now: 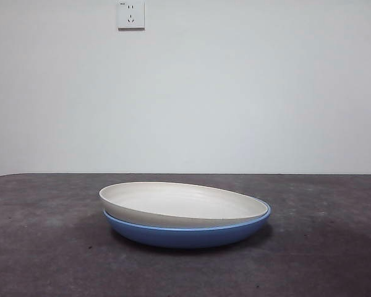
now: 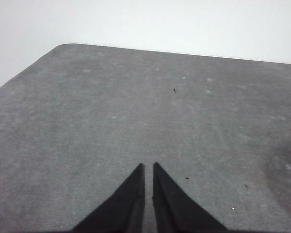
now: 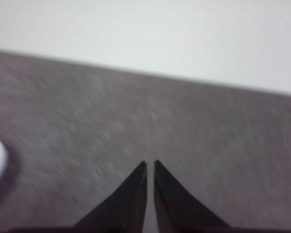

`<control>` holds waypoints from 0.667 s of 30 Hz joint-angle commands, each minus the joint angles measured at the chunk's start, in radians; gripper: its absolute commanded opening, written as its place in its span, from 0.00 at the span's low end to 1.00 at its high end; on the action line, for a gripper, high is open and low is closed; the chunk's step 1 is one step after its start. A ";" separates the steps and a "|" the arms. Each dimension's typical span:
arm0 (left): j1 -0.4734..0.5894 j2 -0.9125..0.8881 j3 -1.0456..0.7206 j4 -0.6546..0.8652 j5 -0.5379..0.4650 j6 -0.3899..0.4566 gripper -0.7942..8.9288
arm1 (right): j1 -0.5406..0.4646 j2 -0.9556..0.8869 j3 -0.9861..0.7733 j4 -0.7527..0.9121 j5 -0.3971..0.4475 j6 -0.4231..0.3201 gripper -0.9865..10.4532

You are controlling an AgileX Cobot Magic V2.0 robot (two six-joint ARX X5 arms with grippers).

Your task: Pick up the white plate, put it on the blue plate, put it on desk

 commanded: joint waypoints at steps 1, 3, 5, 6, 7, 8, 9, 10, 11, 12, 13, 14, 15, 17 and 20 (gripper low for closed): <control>0.002 -0.003 -0.021 -0.007 -0.003 0.011 0.11 | -0.002 -0.046 -0.052 0.043 0.094 -0.005 0.11; 0.002 -0.003 -0.021 -0.007 -0.003 0.011 0.11 | -0.002 -0.072 -0.080 0.046 0.137 -0.005 0.11; 0.002 -0.003 -0.021 -0.007 -0.003 0.011 0.11 | -0.002 -0.088 -0.101 0.046 0.152 -0.005 0.11; 0.002 -0.003 -0.021 -0.007 -0.003 0.011 0.11 | -0.002 -0.087 -0.108 0.045 0.153 -0.004 0.11; 0.002 -0.003 -0.021 -0.007 -0.003 0.011 0.11 | -0.002 -0.087 -0.114 0.042 0.152 -0.004 0.11; 0.002 -0.003 -0.021 -0.007 -0.003 0.011 0.11 | -0.002 -0.087 -0.120 0.031 0.152 0.000 0.11; 0.002 -0.003 -0.021 -0.007 -0.003 0.011 0.11 | -0.002 -0.087 -0.120 0.010 0.153 0.005 0.11; 0.002 -0.003 -0.021 -0.007 -0.003 0.011 0.11 | -0.002 -0.087 -0.120 -0.008 0.153 0.014 0.11; 0.002 -0.003 -0.021 -0.007 -0.003 0.011 0.11 | -0.002 -0.087 -0.120 -0.023 0.153 0.020 0.11; 0.002 -0.003 -0.021 -0.007 -0.003 0.011 0.11 | -0.002 -0.087 -0.120 -0.023 0.152 0.021 0.11; 0.002 -0.003 -0.021 -0.007 -0.003 0.011 0.11 | -0.002 -0.087 -0.120 -0.022 0.153 0.021 0.11; 0.002 -0.003 -0.021 -0.007 -0.003 0.011 0.11 | -0.002 -0.087 -0.120 -0.023 0.152 0.022 0.11; 0.002 -0.003 -0.021 -0.007 -0.003 0.011 0.11 | -0.002 -0.087 -0.120 -0.023 0.152 0.023 0.11; 0.002 -0.003 -0.021 -0.007 -0.003 0.011 0.11 | -0.002 -0.087 -0.120 -0.021 0.152 0.023 0.11; 0.002 -0.003 -0.021 -0.007 -0.003 0.011 0.11 | -0.002 -0.087 -0.120 -0.010 0.151 0.023 0.11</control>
